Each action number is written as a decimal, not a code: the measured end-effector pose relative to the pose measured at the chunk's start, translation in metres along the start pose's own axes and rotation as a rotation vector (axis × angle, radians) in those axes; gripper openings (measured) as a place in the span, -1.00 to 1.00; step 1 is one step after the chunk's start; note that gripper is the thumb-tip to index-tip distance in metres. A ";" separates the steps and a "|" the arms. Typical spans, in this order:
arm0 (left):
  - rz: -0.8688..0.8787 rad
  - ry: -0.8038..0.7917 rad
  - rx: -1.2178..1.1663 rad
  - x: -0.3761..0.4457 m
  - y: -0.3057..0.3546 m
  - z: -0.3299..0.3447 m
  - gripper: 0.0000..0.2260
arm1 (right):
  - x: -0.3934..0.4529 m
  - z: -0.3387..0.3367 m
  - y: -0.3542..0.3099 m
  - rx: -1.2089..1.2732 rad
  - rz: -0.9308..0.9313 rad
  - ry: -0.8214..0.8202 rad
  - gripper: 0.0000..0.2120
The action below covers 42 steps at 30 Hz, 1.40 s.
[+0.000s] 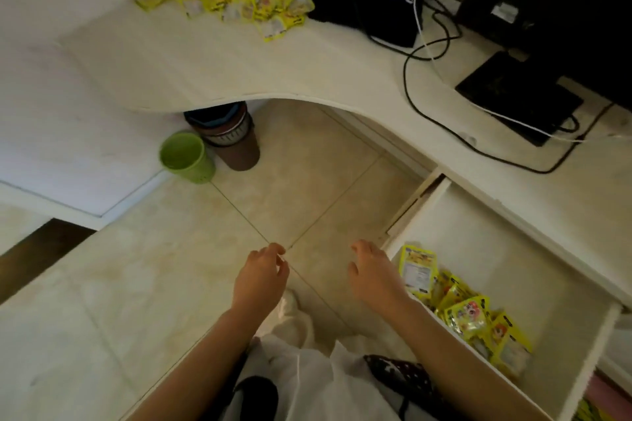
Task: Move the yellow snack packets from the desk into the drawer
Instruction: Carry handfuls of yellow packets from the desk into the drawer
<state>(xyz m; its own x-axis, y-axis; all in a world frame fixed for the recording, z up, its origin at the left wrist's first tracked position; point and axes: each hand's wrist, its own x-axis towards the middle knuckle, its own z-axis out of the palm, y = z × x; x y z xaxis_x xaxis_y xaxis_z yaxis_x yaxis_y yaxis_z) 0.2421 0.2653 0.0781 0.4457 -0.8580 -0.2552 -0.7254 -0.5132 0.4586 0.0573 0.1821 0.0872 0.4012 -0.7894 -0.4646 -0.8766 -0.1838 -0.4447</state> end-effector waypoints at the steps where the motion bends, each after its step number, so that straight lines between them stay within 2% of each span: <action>1: -0.014 0.006 -0.005 0.009 -0.009 -0.007 -0.79 | 0.009 0.000 -0.011 0.000 -0.008 -0.001 -0.67; 8: -0.016 0.058 0.009 0.082 -0.067 -0.063 -0.78 | 0.077 -0.006 -0.091 -0.028 -0.043 0.032 -0.66; 16: 0.000 0.110 0.048 0.166 -0.096 -0.114 -0.78 | 0.153 -0.037 -0.156 -0.069 -0.078 0.105 -0.67; 27: 0.025 0.154 0.017 0.299 -0.073 -0.149 -0.78 | 0.284 -0.102 -0.197 -0.094 -0.128 0.124 -0.69; 42: -0.050 0.130 0.004 0.466 -0.044 -0.183 -0.76 | 0.446 -0.187 -0.230 -0.109 -0.178 0.099 -0.65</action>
<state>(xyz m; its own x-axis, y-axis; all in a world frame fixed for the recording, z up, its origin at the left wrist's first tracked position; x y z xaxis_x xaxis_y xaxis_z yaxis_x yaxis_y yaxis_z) 0.5778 -0.1080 0.0951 0.5455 -0.8217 -0.1652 -0.7027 -0.5558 0.4442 0.3884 -0.2371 0.1255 0.5292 -0.7912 -0.3065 -0.8198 -0.3838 -0.4249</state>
